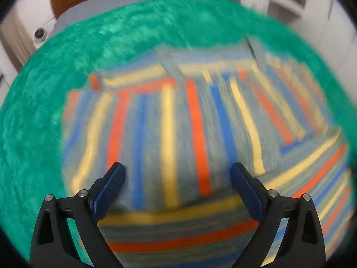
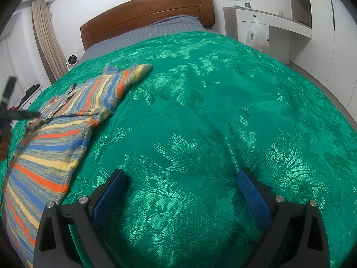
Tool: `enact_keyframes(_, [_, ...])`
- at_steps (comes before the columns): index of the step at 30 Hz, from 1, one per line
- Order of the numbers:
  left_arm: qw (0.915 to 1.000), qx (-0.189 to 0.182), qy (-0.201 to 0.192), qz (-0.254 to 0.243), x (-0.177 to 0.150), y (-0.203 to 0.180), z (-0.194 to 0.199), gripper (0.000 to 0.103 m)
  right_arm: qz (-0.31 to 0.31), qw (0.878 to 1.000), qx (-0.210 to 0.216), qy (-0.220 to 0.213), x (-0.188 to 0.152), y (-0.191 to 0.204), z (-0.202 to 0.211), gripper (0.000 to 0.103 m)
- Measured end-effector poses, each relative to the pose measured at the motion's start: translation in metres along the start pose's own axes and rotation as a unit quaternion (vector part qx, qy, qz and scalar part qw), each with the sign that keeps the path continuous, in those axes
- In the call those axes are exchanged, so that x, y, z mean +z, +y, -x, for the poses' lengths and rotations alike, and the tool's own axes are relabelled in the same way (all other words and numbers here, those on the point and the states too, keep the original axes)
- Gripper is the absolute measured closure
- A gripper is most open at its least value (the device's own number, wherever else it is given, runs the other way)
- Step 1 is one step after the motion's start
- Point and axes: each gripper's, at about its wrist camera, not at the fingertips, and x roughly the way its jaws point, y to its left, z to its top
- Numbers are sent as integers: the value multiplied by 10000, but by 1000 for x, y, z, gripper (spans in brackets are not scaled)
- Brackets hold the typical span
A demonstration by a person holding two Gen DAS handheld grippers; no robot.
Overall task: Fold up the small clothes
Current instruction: 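Grasp the other sleeve with the left gripper and fold it across the body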
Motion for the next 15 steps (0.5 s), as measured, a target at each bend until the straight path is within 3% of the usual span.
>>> enact_keyframes(2, [9993, 233, -298, -51, -17, -10, 12, 4, 1, 10000, 1, -1, 0, 0, 0, 4])
enact_keyframes(8, [9997, -26, -193, 170, -76, 6, 58, 3, 29, 10000, -65, 55, 1, 2, 0, 4])
enact_keyframes(13, [9986, 47, -364, 392, -106, 41, 99, 3, 120, 9942, -783, 724, 16, 23, 11, 4])
enact_keyframes(15, [9975, 174, -491, 469, -115, 56, 114, 3, 226, 9922, -1073, 601, 21, 40, 35, 4])
